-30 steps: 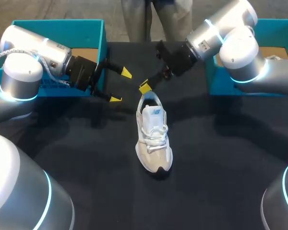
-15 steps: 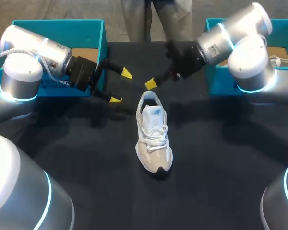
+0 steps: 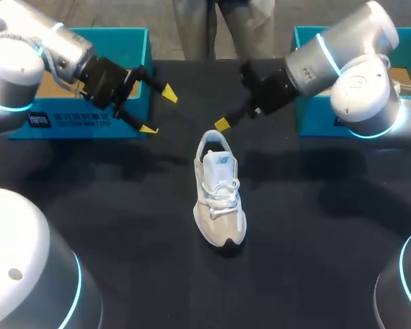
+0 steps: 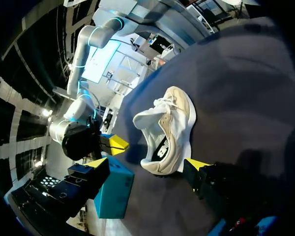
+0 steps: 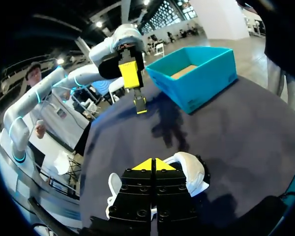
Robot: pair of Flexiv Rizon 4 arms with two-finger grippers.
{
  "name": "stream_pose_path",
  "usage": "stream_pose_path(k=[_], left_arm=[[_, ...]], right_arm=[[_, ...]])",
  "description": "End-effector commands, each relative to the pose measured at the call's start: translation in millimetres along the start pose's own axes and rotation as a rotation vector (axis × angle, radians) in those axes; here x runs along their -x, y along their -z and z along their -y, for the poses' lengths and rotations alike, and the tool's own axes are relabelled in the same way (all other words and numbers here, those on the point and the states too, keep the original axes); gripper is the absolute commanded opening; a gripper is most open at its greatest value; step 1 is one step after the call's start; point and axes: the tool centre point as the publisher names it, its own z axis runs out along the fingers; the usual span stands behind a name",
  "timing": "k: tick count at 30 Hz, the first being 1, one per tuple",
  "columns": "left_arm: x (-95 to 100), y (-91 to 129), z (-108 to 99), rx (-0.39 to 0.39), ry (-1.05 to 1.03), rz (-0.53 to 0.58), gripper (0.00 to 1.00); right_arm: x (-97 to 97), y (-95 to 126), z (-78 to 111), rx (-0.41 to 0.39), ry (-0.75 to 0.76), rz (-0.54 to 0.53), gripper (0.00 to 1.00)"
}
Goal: Take the shoe out of the shoebox, open the shoe tongue, remove and reinsert the insole, then place the shoe into the shoebox
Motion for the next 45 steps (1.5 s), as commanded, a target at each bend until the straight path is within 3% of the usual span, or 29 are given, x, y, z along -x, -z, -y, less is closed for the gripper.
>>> stream_pose_path(k=[1, 16, 22, 31, 38, 45], left_arm=[[1.6, 15.3, -4.3, -0.031, -0.016, -0.071, 1.00], [-3.5, 77.1, -13.4, 0.001, -0.046, -0.172, 1.00], [-1.4, 103.7, -22.7, 0.067, -0.042, -0.178, 1.00], [1.6, 120.5, -33.2, 0.108, -0.032, -0.176, 1.00], [4.0, 122.9, -39.1, 0.101, -0.027, -0.166, 1.00], [5.1, 126.9, -43.4, 0.108, -0.024, -0.171, 1.00]], right_arm=[[-4.0, 1.9, -1.2, -0.009, -0.002, 0.028, 0.00], [-4.0, 1.9, -1.2, -0.009, -0.002, 0.028, 0.00], [-4.0, 1.9, -1.2, -0.009, -0.002, 0.028, 0.00], [-19.3, 2.1, 1.7, -0.178, -0.157, 0.352, 0.00], [-30.9, 1.7, 0.0, -0.195, -0.228, 0.500, 0.00], [-38.6, 0.4, 2.2, -0.285, -0.299, 0.658, 0.00]])
